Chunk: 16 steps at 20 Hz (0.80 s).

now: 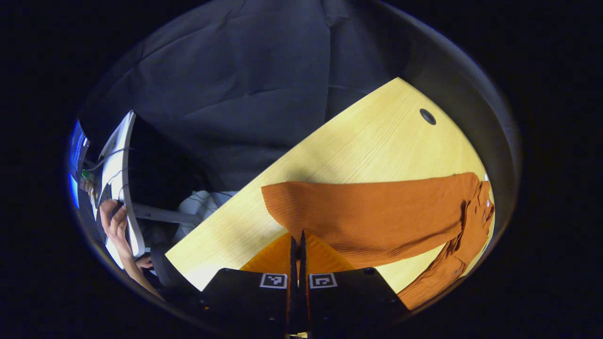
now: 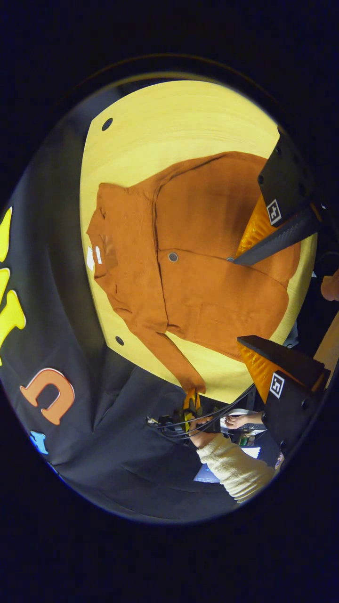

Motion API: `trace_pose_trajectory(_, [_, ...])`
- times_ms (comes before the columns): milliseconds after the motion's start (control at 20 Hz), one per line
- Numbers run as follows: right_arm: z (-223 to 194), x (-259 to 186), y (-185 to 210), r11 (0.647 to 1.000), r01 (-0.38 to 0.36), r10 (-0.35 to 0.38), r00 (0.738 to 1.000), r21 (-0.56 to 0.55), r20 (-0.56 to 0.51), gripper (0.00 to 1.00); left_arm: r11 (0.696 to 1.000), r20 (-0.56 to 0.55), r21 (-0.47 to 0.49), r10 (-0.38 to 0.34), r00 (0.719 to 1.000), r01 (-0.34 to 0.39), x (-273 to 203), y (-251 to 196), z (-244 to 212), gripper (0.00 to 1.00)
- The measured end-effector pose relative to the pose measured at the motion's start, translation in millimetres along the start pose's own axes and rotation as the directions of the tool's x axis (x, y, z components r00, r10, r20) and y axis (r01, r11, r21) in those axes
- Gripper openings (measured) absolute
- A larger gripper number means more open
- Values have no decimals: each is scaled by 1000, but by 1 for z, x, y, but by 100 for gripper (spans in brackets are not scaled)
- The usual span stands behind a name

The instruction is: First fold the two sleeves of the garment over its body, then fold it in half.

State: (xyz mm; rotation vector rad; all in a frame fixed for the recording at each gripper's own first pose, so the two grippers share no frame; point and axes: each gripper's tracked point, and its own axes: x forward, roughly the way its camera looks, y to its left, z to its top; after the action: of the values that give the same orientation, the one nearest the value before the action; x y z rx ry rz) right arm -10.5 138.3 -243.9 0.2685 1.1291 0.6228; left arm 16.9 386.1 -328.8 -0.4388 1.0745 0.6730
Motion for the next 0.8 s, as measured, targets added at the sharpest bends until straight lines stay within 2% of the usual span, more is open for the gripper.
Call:
trace_pose_trajectory(50, [1,-1,-5,1000,2,-2,1000,10,-1,94,1000,13,11,-7,1000,6,-6,-6,6,3])
trace_pose_trajectory(100, [1,-3,-10,1000,0,0,1000,17,-1,97,1000,28,19,-17,999,17,-14,-15,13,3])
trace_pose_trajectory(400, [5,-6,-30,999,-7,7,1000,38,4,97,982,115,152,-128,985,110,-65,-106,43,3])
trace_pose_trajectory(550, [6,-11,-41,998,-13,13,1000,53,12,97,957,125,235,-203,971,170,-85,-170,39,3])
trace_pose_trajectory(800, [8,-27,-70,993,2,-9,998,119,61,97,893,97,386,-289,952,231,-109,-274,11,3])
